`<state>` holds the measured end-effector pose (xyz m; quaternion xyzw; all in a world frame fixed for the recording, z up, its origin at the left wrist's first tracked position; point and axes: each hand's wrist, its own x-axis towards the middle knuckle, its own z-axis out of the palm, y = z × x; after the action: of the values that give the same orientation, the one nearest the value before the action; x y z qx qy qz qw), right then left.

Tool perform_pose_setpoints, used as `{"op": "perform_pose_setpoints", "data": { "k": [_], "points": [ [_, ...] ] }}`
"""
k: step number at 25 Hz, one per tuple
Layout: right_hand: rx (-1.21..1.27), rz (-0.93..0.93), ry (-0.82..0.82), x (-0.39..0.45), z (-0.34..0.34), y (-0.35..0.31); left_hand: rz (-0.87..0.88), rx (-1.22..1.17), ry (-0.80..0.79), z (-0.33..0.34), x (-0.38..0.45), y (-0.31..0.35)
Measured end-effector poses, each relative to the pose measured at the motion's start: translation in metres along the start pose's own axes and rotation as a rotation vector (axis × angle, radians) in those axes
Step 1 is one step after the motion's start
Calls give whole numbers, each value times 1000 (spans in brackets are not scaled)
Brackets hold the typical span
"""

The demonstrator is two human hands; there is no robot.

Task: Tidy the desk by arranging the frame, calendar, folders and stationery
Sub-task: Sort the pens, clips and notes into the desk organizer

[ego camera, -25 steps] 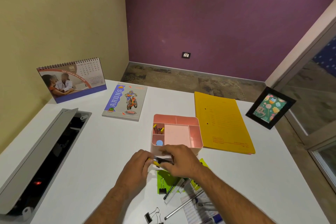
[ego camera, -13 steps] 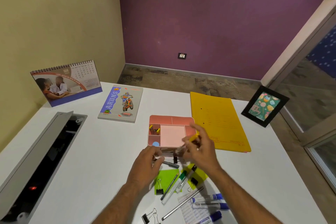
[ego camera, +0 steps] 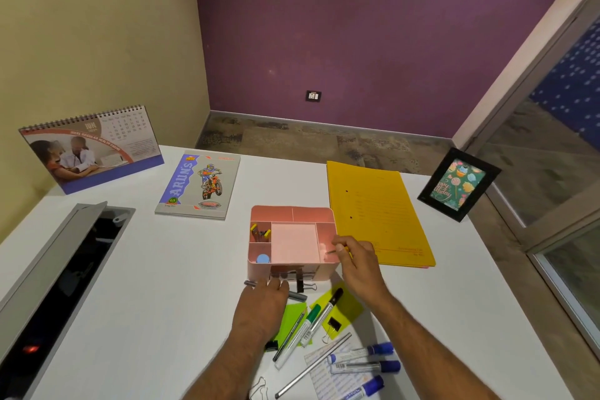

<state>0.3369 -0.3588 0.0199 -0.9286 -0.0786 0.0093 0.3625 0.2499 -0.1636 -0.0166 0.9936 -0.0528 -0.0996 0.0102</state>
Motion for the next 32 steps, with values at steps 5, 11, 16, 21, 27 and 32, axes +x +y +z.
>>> {"op": "perform_pose_setpoints", "data": {
  "k": [5, 11, 16, 21, 27, 32],
  "points": [
    [-226, 83, -163, -7, 2, 7, -17, 31, -31, 10, 5, 3],
    [83, 76, 107, -21, 0, 3, -34, 10, 0, 14, 9, 1],
    [254, 39, 406, -38, -5, -4, -62, -206, 124, 13, 3, 0],
    [395, 45, 90, -52, -6, -19, -52, -541, 354, -8, 0, 17],
    [505, 71, 48, -50, -4, -27, -58, -689, 438, -20, -1, 33],
    [569, 56, 361, -25, -40, -38, -253, -811, 293, -9, -7, 26]
  ]
}}
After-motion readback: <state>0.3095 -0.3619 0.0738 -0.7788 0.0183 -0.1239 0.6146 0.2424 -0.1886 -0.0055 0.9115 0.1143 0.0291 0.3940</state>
